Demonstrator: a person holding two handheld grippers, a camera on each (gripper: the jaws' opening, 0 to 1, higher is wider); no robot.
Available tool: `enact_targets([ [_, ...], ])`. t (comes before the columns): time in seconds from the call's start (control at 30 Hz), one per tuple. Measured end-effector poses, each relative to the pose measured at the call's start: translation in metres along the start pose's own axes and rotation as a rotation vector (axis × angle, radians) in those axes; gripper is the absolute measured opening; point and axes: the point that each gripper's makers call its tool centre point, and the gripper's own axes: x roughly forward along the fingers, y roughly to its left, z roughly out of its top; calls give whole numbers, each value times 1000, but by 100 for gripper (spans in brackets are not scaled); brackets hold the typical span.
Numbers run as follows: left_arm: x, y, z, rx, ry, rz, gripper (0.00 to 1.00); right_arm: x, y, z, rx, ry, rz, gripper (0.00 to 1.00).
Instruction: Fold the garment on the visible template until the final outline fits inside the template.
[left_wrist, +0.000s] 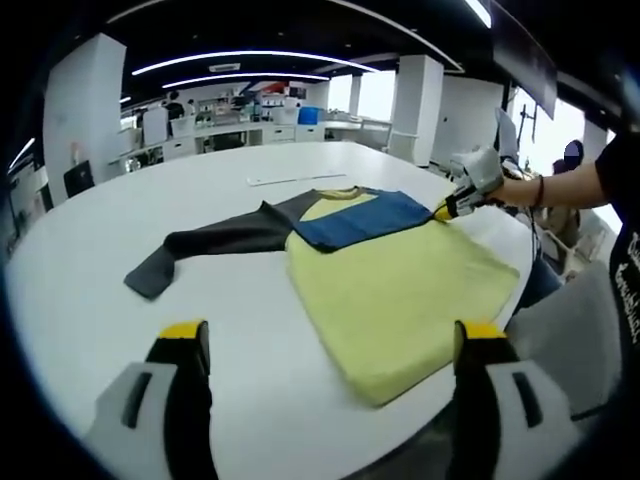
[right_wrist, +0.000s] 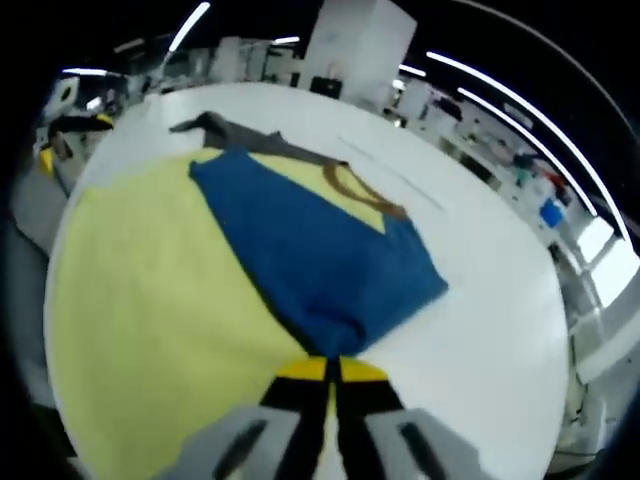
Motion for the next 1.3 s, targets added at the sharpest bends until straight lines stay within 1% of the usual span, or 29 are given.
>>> enact_targets([
  [0.03,0,0,0,0,1,0,99,1,-1,0,-22,2,-8,0],
  [0.1,0,-1,0,-3,0,1,99,1,-2,-1,-24,9,-23,0],
  [0.13,-1,-1,0,-3,0,2,99,-1,-3,-1,-25,12,-41,0],
  [0.2,-1,-2,1,-3,0,5,99,-4,-3,0,-19,9,-46,0],
  [0.27,-1,-1,1,-5,-2,6,99,-8,-5,2,-12,-3,-64,0],
  [0.33,-2,-1,0,-6,-2,8,99,-12,-11,2,-3,-2,-92,6],
  [0.37,-2,-1,0,-5,0,8,99,-15,-14,1,12,-2,-113,9],
  [0.4,-2,-2,0,-3,2,8,99,-17,-18,2,34,-14,-130,12],
  [0.47,-2,-2,0,-3,2,7,99,-17,-19,4,96,-45,-121,14],
  [0.5,-2,-2,0,-3,1,7,99,-16,-18,3,136,-45,-107,13],
  [0.53,-1,-2,0,-2,2,7,99,-15,-18,2,157,-45,-103,13],
  [0.63,0,-2,2,1,1,7,99,-11,-20,-4,174,-33,-118,11],
  [0.73,0,-2,3,1,-5,7,99,-7,-16,-8,237,-25,-114,3],
  [0.8,0,0,3,3,-3,10,99,-4,-16,-13,269,-15,-119,3],
  [0.93,-2,3,2,-1,-1,19,99,-2,-17,-12,269,-22,-127,0],
  [1.0,-2,7,0,-4,5,23,99,-3,-19,-13,267,-16,-134,0],
  [1.13,-3,8,1,-10,1,25,99,-3,-22,-15,286,-21,-129,0],
  [1.3,-2,12,2,-10,-1,27,99,-4,-24,-16,270,-11,-130,0],
])
